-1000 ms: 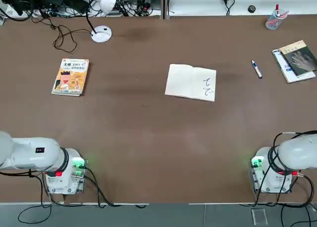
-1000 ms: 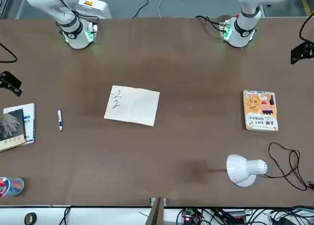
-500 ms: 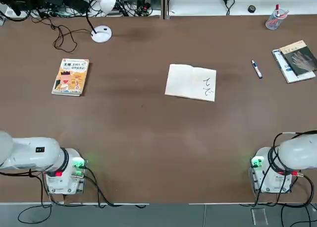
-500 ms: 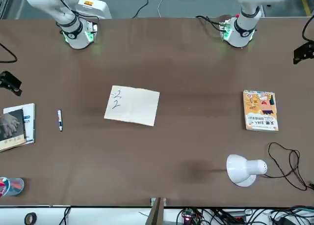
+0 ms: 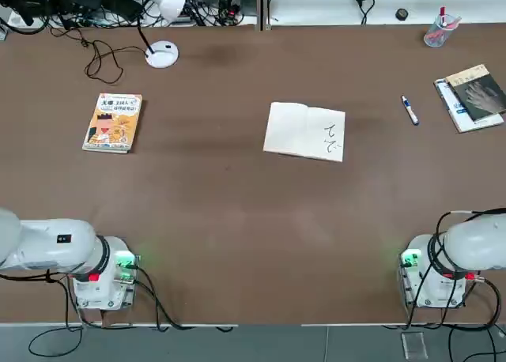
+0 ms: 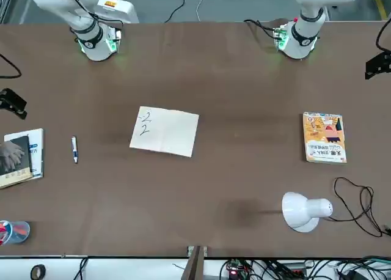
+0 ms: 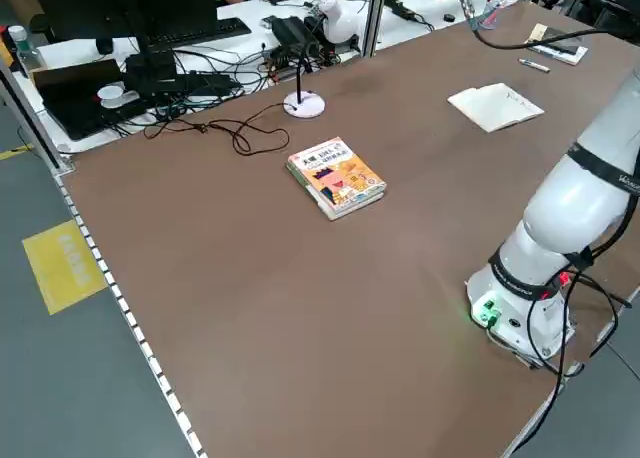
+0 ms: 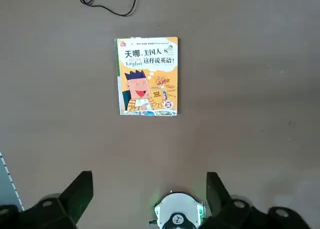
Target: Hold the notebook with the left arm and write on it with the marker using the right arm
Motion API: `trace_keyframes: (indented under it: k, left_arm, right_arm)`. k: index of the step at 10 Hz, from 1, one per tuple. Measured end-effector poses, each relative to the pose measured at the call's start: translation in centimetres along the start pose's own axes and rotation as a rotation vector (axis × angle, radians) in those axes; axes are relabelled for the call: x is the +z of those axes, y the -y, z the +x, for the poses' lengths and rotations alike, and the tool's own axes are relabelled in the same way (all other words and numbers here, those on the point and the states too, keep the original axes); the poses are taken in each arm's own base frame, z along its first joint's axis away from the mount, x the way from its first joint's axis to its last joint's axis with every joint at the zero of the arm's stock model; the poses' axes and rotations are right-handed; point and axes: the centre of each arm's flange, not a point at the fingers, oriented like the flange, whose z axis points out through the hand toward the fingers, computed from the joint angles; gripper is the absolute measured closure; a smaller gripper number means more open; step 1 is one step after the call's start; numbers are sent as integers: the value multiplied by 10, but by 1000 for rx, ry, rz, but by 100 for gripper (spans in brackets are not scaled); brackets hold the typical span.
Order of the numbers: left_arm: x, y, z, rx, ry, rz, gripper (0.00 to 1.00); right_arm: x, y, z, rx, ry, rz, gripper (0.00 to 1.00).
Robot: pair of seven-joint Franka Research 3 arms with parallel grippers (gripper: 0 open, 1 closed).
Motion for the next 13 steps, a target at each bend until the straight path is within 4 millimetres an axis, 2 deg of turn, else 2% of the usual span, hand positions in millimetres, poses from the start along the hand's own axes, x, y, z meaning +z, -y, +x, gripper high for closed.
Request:
trace_keyframes:
  k: [5, 10, 13]
  left_arm:
    - [4, 0, 3, 1, 9, -1, 0]
    - [12, 0, 15, 3, -3, -2, 0]
    - [9, 0, 22, 3, -64, 1, 0]
  right_arm:
    - [0, 0, 0, 1, 1, 0, 0]
    - [1, 1, 0, 2, 1, 0, 0]
    - [1, 1, -1, 3, 5, 0, 0]
